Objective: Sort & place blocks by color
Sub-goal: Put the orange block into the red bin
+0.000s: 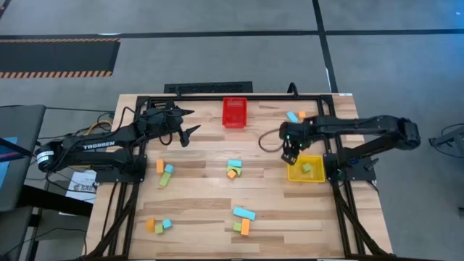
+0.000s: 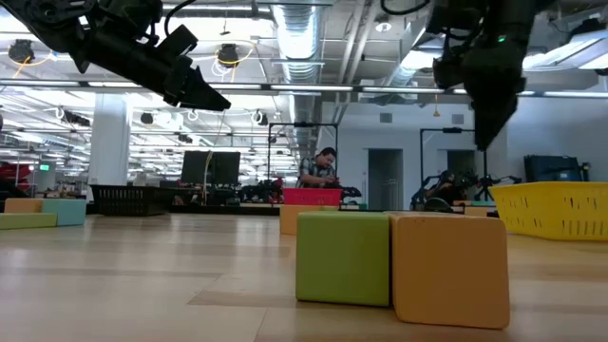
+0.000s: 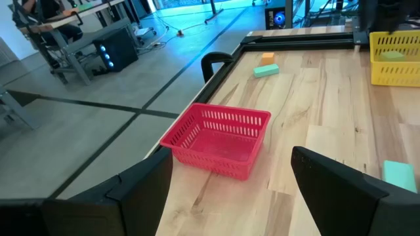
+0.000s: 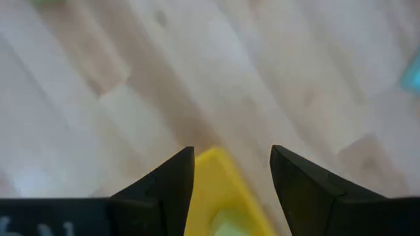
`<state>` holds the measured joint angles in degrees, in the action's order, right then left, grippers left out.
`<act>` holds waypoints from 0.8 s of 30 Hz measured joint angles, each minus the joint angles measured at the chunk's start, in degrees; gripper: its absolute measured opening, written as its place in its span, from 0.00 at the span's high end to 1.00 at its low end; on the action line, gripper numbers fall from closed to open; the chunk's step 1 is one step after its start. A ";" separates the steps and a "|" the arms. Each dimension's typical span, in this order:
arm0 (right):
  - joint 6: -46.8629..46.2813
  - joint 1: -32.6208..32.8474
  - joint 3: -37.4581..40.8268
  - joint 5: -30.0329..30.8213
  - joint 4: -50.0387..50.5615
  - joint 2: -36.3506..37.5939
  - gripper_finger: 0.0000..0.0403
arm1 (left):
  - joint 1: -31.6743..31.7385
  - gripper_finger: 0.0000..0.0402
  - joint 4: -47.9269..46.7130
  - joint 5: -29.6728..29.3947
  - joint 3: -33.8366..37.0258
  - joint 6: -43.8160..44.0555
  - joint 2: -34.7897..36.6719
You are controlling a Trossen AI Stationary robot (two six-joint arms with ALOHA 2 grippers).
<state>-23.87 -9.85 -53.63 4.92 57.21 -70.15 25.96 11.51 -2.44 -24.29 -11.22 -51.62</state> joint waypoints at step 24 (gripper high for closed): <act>2.21 -36.14 0.00 5.19 -13.09 -2.67 0.46 | 0.01 0.25 -4.72 -0.49 0.00 4.97 -0.04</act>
<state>-21.66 -45.99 -53.63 10.10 44.12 -72.82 25.97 6.79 -2.93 -24.29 -6.25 -51.66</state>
